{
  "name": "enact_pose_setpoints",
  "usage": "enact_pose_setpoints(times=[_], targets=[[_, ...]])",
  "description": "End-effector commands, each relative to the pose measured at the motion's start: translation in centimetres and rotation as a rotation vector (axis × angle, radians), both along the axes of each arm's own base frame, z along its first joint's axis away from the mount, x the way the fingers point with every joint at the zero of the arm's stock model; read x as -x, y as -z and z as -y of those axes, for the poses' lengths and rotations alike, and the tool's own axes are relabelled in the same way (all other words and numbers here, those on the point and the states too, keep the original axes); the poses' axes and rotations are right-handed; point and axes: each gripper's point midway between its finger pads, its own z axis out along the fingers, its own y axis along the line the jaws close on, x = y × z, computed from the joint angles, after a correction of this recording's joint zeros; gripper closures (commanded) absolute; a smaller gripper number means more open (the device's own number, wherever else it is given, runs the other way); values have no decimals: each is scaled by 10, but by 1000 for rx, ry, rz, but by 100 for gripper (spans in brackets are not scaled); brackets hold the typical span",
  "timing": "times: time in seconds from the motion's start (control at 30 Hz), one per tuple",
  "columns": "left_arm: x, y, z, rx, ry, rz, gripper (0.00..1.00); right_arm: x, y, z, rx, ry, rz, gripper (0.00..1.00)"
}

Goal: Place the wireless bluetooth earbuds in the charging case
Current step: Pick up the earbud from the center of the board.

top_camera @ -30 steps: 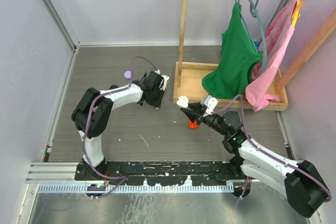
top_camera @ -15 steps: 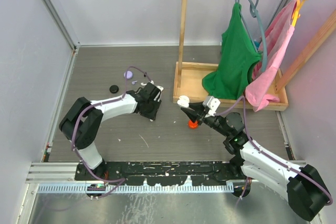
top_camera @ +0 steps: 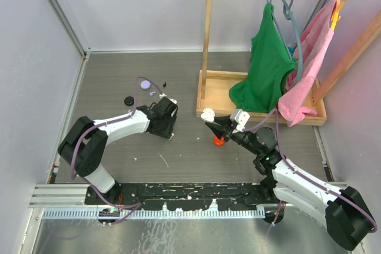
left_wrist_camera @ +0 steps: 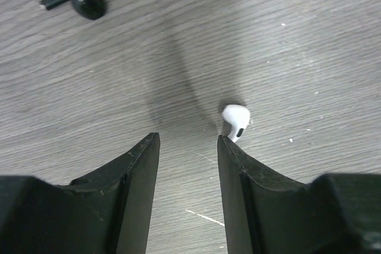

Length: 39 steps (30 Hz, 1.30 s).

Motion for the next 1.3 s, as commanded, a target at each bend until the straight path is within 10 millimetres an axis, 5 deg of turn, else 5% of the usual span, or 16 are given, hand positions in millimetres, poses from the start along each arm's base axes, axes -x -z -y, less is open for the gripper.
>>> enact_pose_setpoints(times=[0.0, 0.47, 0.77, 1.27], targets=[[-14, -17, -13, -5, -79, 77, 54, 4, -20, -1, -54, -16, 55, 99], [-5, -59, 22, 124, 146, 27, 51, 5, -20, 1, -54, -12, 59, 99], [-2, -44, 35, -52, 428, -58, 51, 6, -21, 2, -58, -13, 63, 99], [-11, -19, 39, -137, 563, -144, 59, 7, -19, 1, -51, -20, 58, 99]])
